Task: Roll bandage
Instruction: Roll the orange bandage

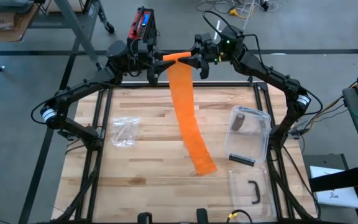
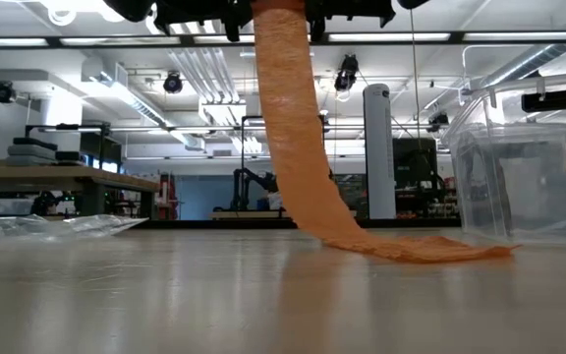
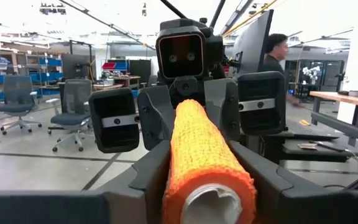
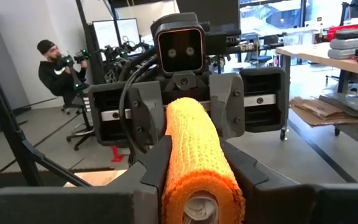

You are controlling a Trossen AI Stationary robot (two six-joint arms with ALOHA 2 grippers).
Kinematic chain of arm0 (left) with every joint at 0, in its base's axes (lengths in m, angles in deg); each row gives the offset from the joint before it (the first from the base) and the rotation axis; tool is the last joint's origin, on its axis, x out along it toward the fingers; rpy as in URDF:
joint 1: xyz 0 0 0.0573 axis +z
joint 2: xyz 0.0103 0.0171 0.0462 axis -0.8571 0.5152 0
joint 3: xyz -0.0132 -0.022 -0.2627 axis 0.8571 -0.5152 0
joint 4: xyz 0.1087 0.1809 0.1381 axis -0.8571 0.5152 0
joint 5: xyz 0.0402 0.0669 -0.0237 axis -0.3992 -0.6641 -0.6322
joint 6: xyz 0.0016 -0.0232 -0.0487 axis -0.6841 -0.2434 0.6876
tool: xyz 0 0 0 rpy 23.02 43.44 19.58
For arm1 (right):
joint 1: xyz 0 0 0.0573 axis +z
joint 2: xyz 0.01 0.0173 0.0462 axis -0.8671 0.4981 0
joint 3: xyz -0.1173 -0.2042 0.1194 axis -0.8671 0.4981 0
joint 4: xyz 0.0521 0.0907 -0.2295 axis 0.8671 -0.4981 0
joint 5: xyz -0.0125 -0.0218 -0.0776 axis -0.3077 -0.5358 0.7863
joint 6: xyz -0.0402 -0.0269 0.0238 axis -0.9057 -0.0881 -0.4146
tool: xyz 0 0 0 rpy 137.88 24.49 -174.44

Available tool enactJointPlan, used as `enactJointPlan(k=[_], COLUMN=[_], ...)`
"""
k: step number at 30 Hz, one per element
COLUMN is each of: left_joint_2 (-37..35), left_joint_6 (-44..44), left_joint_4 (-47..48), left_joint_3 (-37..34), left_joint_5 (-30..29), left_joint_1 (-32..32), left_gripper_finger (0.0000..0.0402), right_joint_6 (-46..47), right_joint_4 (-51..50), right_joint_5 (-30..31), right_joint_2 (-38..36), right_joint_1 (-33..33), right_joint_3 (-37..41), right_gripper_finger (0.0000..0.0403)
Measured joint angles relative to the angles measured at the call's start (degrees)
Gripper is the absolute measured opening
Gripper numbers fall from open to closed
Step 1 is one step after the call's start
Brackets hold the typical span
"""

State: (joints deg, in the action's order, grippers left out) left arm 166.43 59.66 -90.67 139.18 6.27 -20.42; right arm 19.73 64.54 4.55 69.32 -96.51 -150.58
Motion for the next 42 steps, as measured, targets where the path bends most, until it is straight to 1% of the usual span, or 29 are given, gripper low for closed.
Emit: enactJointPlan(k=[4,8,11,14,19,25,31,37,42], left_joint_2=[0.0,0.0,0.0,0.0,0.0,0.0,0.0,0.5,0.6], left_joint_6=[0.0,-0.9,-4.3,-9.7,-15.4,-19.4,-22.5,-27.2,-27.8], left_joint_4=[0.2,0.4,0.5,0.5,0.5,-0.2,-0.8,-0.2,0.0], left_joint_3=[0.1,0.1,0.1,0.1,0.1,0.1,0.1,0.2,0.2], left_joint_5=[0.0,0.0,0.1,0.1,0.1,-0.4,-0.9,-1.7,-1.7], left_joint_1=[0.0,0.1,0.2,0.3,0.3,0.3,0.3,0.3,0.3], left_gripper_finger=[0.0119,0.0095,0.0082,0.0077,0.0081,0.0078,0.0082,0.0084,0.0080], right_joint_6=[0.0,1.0,8.8,16.8,23.7,25.6,25.5,25.6,25.6], right_joint_4=[0.0,-0.2,0.1,0.1,0.2,0.0,-0.7,-0.8,-1.1], right_joint_5=[0.0,0.0,0.1,0.0,0.0,-0.2,-0.5,-0.1,-0.1], right_joint_2=[0.0,0.0,0.0,0.0,0.0,0.0,0.0,0.0,0.0], right_joint_1=[0.0,0.0,0.0,0.0,0.0,0.0,0.0,0.0,0.0], right_joint_3=[0.0,0.0,0.0,0.0,-0.1,-0.1,-0.1,-0.1,0.0], right_gripper_finger=[0.0090,0.0099,0.0112,0.0135,0.0183,0.0228,0.0256,0.0270,0.0265])
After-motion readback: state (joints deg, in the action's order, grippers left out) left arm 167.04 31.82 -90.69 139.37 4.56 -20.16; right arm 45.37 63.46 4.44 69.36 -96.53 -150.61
